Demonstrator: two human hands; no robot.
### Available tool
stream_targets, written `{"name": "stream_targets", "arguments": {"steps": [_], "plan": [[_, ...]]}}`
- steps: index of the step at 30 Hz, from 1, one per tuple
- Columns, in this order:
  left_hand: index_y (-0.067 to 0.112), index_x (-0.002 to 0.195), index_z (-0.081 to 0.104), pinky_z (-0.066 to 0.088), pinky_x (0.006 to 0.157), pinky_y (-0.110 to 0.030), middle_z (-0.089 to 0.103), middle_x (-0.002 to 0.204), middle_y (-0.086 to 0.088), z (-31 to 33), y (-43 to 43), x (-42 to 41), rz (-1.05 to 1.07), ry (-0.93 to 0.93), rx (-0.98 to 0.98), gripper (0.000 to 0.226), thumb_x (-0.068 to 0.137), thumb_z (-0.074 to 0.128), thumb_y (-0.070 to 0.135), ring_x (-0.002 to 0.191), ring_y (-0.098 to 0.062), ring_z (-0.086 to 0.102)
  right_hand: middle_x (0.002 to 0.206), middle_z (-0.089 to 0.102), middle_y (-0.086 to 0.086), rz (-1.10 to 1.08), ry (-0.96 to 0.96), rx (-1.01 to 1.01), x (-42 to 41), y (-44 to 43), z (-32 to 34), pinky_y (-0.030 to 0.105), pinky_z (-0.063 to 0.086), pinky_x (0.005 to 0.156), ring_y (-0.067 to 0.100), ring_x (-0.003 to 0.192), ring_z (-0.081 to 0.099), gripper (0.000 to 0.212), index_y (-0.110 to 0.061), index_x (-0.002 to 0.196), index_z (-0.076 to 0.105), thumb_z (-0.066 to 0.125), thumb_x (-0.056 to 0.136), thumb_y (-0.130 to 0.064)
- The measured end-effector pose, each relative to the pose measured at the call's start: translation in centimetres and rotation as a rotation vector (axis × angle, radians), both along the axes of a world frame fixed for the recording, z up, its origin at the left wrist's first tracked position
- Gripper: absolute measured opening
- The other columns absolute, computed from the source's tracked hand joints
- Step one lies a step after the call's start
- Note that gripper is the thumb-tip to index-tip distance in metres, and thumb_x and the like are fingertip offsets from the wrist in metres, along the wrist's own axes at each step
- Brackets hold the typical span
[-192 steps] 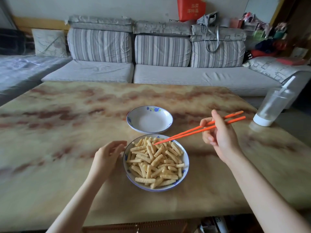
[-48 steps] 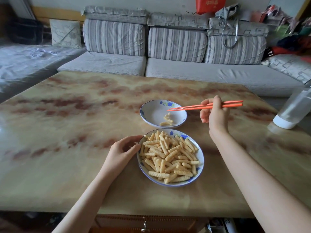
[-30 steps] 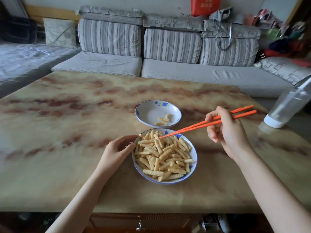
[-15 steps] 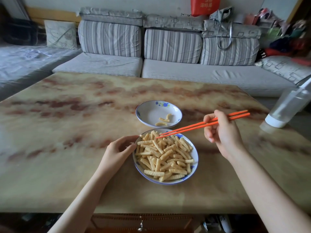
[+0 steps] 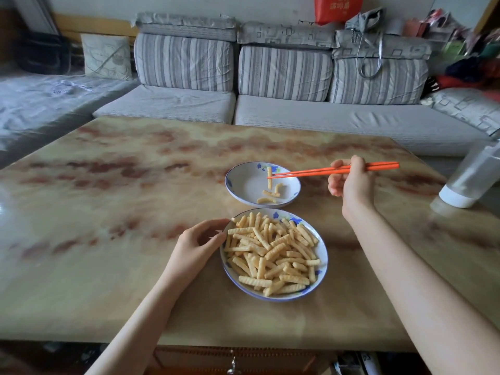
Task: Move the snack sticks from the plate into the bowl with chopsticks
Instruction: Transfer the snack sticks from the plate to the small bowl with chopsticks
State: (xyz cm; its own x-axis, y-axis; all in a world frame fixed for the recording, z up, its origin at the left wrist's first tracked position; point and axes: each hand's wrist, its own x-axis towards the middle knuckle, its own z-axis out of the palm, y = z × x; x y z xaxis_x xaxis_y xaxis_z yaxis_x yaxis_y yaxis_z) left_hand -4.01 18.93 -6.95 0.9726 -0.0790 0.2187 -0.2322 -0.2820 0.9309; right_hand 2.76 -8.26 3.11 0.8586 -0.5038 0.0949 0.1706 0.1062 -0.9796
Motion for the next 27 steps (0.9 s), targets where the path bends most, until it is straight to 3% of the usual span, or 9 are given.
{"name": "stream_targets", "arguments": {"steps": [7, 15, 23, 27], "plan": [[0.028, 0.106, 0.072, 0.052, 0.090, -0.025, 0.074, 0.100, 0.014, -0.1, 0.1, 0.1, 0.002, -0.004, 0.002, 0.030, 0.078, 0.060, 0.030, 0.097, -0.010, 0.068, 0.034, 0.047, 0.000, 0.030, -0.016, -0.065, -0.4, 0.4, -0.8, 0.016, 0.027, 0.034, 0.014, 0.029, 0.036, 0.039, -0.008, 0.069, 0.055, 0.031, 0.097, -0.020], [0.027, 0.108, 0.072, 0.052, 0.091, -0.026, 0.074, 0.102, 0.015, -0.1, 0.1, 0.0, -0.010, -0.010, -0.002, 0.046, 0.070, 0.058, 0.049, 0.098, -0.007, 0.068, 0.035, 0.044, 0.005, 0.222, -0.048, -0.110, -4.8, -1.3, -0.5, 0.018, 0.024, 0.036, 0.016, 0.029, 0.033, 0.046, -0.006, 0.069, 0.056, 0.031, 0.102, -0.027], [0.025, 0.107, 0.072, 0.051, 0.089, -0.021, 0.074, 0.101, 0.014, 0.0, 0.0, -0.1, 0.004, 0.001, -0.009, 0.035, 0.076, 0.061, 0.035, 0.098, -0.008, 0.068, 0.037, 0.042, 0.008, 0.329, -0.017, -0.159, -8.1, -1.4, -0.1, 0.019, 0.026, 0.035, 0.018, 0.031, 0.031, 0.048, -0.005, 0.071, 0.056, 0.032, 0.103, -0.031], [0.026, 0.107, 0.072, 0.052, 0.091, -0.025, 0.074, 0.101, 0.015, 0.1, 0.0, -0.1, -0.005, -0.002, -0.002, 0.041, 0.072, 0.061, 0.044, 0.098, -0.007, 0.068, 0.037, 0.042, 0.009, 0.360, -0.001, -0.156, -8.6, -1.1, 0.0, 0.019, 0.025, 0.034, 0.018, 0.030, 0.030, 0.048, -0.004, 0.071, 0.055, 0.032, 0.103, -0.032]]}}
